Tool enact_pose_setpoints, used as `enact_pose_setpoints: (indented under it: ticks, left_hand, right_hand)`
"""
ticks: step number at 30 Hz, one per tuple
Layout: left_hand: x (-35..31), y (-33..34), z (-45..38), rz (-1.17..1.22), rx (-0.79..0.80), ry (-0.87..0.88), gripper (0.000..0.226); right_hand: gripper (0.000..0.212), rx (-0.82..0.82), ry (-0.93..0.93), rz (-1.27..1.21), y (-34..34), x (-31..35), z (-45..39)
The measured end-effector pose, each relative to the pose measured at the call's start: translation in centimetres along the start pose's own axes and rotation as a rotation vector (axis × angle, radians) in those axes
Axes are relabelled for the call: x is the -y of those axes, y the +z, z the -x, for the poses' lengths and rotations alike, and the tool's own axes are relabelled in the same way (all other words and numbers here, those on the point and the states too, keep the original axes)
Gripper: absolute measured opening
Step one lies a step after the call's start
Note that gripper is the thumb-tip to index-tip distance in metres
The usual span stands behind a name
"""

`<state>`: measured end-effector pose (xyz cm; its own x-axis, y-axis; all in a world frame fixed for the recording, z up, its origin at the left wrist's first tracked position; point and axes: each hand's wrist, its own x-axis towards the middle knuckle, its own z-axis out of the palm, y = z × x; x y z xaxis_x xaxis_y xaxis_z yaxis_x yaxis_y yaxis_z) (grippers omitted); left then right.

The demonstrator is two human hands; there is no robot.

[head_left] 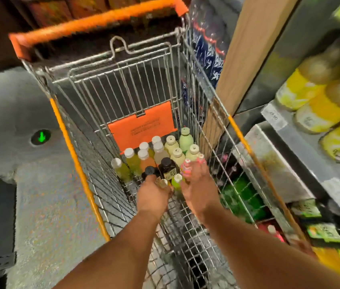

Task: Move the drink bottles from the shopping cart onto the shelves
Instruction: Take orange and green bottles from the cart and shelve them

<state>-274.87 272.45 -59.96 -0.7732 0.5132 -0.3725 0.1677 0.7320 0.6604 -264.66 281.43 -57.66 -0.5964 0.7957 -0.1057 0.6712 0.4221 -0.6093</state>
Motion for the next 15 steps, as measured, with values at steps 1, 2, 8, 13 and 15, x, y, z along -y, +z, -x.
enact_pose_setpoints:
  ticks: [1, 2, 8, 13, 15]
  left_hand:
    - [-0.9, -1.2, 1.2, 0.008, 0.018, 0.037, 0.043]
    - [-1.9, -2.4, 2.4, 0.015, 0.027, 0.084, 0.044]
    - [-10.6, -8.1, 9.9, -0.185, 0.057, 0.432, 0.041]
    - [-20.0, -8.8, 17.1, -0.187, 0.079, 0.683, 0.043]
    - [-22.8, -8.3, 20.7, -0.173, 0.098, 0.796, 0.045]
  right_hand:
    - [0.040, -0.047, -0.002, -0.017, -1.2, 0.9, 1.3]
    - [0.039, -0.094, 0.010, -0.030, -2.8, 2.3, 2.7]
    - [0.034, -0.401, 0.030, 0.117, -14.4, 7.4, 10.7]
    - [0.048, -0.550, 0.218, 0.080, -26.0, 7.3, 17.8]
    - [0.049, -0.613, 0.249, 0.111, -29.9, 7.0, 21.2]
